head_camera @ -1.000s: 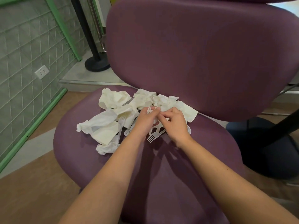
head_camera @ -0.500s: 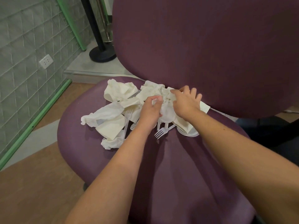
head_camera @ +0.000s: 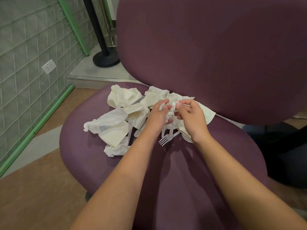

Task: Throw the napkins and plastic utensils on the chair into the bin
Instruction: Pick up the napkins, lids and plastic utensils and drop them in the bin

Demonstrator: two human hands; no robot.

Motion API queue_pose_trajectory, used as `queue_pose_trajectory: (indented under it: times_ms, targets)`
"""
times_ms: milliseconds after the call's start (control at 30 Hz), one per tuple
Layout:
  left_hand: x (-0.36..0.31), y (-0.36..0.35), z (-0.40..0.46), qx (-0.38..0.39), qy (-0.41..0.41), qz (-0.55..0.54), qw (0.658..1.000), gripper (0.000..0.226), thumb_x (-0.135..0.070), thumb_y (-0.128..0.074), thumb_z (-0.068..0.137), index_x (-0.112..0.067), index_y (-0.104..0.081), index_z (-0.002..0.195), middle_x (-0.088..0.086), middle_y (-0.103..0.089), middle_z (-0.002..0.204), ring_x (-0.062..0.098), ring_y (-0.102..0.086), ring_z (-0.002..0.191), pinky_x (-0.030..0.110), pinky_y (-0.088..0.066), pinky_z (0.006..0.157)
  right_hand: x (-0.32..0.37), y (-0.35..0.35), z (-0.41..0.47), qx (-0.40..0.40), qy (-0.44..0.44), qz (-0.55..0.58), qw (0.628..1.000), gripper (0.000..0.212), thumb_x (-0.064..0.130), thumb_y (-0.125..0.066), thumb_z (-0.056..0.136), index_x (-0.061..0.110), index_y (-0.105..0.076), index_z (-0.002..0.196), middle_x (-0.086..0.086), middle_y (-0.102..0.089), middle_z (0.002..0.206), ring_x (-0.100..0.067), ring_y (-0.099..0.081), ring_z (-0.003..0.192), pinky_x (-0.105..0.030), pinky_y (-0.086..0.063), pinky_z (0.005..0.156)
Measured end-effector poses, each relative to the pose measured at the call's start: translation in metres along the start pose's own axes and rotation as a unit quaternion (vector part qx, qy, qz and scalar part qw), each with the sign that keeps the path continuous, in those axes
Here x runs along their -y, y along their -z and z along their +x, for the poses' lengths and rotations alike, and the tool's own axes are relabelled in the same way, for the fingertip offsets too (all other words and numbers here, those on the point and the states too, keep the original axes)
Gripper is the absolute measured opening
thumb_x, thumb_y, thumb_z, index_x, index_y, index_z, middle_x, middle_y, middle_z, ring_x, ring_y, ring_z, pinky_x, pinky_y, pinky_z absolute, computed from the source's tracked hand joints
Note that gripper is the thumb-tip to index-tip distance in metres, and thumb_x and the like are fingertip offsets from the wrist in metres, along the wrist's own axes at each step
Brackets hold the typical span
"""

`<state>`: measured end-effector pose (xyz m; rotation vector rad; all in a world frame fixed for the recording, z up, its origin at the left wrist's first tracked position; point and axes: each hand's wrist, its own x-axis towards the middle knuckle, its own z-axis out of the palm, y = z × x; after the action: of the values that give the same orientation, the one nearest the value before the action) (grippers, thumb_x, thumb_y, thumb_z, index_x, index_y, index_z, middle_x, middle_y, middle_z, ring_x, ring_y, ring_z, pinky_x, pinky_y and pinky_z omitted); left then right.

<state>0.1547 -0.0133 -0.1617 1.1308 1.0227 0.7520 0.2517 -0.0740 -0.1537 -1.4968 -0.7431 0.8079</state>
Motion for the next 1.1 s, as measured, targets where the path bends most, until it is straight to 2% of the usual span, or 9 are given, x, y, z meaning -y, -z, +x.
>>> queue_pose_trajectory:
  times_ms: [267,367,467,567,700,800,900,1000,1100]
  targets:
    - [-0.005,-0.004,-0.005,0.028,0.007,-0.035,0.999,0.026,-0.02,-0.037,0.105,-0.019,-0.059,0.119,0.008,-0.062,0.109,0.017,-0.064,0.092,0.031,-0.056,0.08,-0.007,-0.008,-0.013,-0.073,0.036,-0.05,0.995,0.005,0.017,-0.07,0.087,0.018,-0.066,0.09,0.003,-0.067,0.092,-0.008,-0.061,0.076,-0.016,-0.047,0.073]
    - [-0.006,-0.004,-0.005,0.031,0.017,-0.022,0.999,0.022,-0.028,-0.046,0.102,-0.026,-0.061,0.116,0.003,-0.062,0.108,0.023,-0.063,0.105,0.037,-0.049,0.092,-0.012,-0.012,-0.019,-0.068,0.06,-0.095,0.991,0.007,0.019,-0.069,0.088,0.018,-0.074,0.093,0.003,-0.059,0.098,0.0,-0.057,0.077,-0.005,-0.041,0.071]
    - [-0.006,-0.002,-0.005,0.027,0.025,0.008,0.999,0.027,-0.035,-0.059,0.094,-0.029,-0.062,0.12,-0.008,-0.062,0.12,0.013,-0.057,0.116,0.033,-0.043,0.099,-0.019,-0.016,-0.028,-0.045,0.081,-0.113,0.989,0.016,0.011,-0.061,0.092,0.018,-0.071,0.101,0.004,-0.061,0.1,-0.001,-0.058,0.088,-0.009,-0.043,0.079]
    - [-0.006,0.003,-0.005,0.016,0.015,-0.006,1.0,0.023,-0.026,-0.063,0.091,-0.031,-0.066,0.113,-0.009,-0.063,0.121,0.011,-0.058,0.1,0.027,-0.045,0.089,-0.027,-0.016,-0.031,-0.004,0.056,-0.095,0.994,0.042,-0.005,-0.051,0.085,0.024,-0.053,0.116,0.005,-0.063,0.108,-0.009,-0.055,0.094,-0.019,-0.046,0.083]
    - [-0.012,0.003,-0.007,0.019,0.019,-0.062,0.998,0.016,-0.026,-0.069,0.084,-0.032,-0.073,0.099,-0.007,-0.058,0.1,0.01,-0.049,0.078,0.023,-0.041,0.066,-0.037,-0.011,-0.023,0.046,0.093,-0.28,0.955,0.055,0.001,-0.055,0.083,0.023,-0.05,0.134,0.004,-0.053,0.125,-0.019,-0.04,0.112,-0.029,-0.038,0.098]
    - [-0.013,0.002,-0.005,0.013,0.022,-0.069,0.997,0.022,-0.039,-0.072,0.077,-0.031,-0.075,0.097,0.001,-0.053,0.098,0.011,-0.046,0.07,0.024,-0.038,0.062,-0.037,-0.011,-0.016,0.019,0.13,-0.316,0.94,0.021,0.018,-0.058,0.094,0.021,-0.069,0.112,-0.001,-0.062,0.103,-0.022,-0.045,0.103,-0.029,-0.037,0.09]
    - [-0.011,0.006,-0.002,-0.004,0.018,-0.017,1.0,0.032,-0.044,-0.069,0.084,-0.027,-0.07,0.111,0.0,-0.06,0.101,0.013,-0.052,0.08,0.027,-0.043,0.071,-0.032,-0.01,-0.015,-0.005,0.125,-0.27,0.955,0.022,0.017,-0.056,0.096,0.021,-0.075,0.107,0.004,-0.053,0.083,-0.017,-0.05,0.087,-0.019,-0.034,0.074]
    - [-0.007,0.012,-0.002,0.038,0.025,0.039,0.998,0.035,-0.052,-0.066,0.084,-0.031,-0.067,0.112,-0.007,-0.067,0.109,0.015,-0.059,0.098,0.032,-0.048,0.085,-0.023,-0.008,-0.016,-0.06,0.077,-0.184,0.978,0.026,0.014,-0.058,0.094,0.021,-0.072,0.115,0.009,-0.045,0.081,-0.005,-0.048,0.073,-0.006,-0.035,0.068]
    - [-0.006,0.013,-0.005,0.094,0.029,0.087,0.991,0.046,-0.057,-0.072,0.076,-0.033,-0.066,0.115,-0.014,-0.068,0.106,0.005,-0.058,0.083,0.022,-0.044,0.071,-0.012,-0.006,-0.015,-0.068,0.065,-0.145,0.985,0.03,0.01,-0.058,0.09,0.033,-0.074,0.1,0.011,-0.052,0.074,-0.005,-0.047,0.062,-0.011,-0.036,0.059]
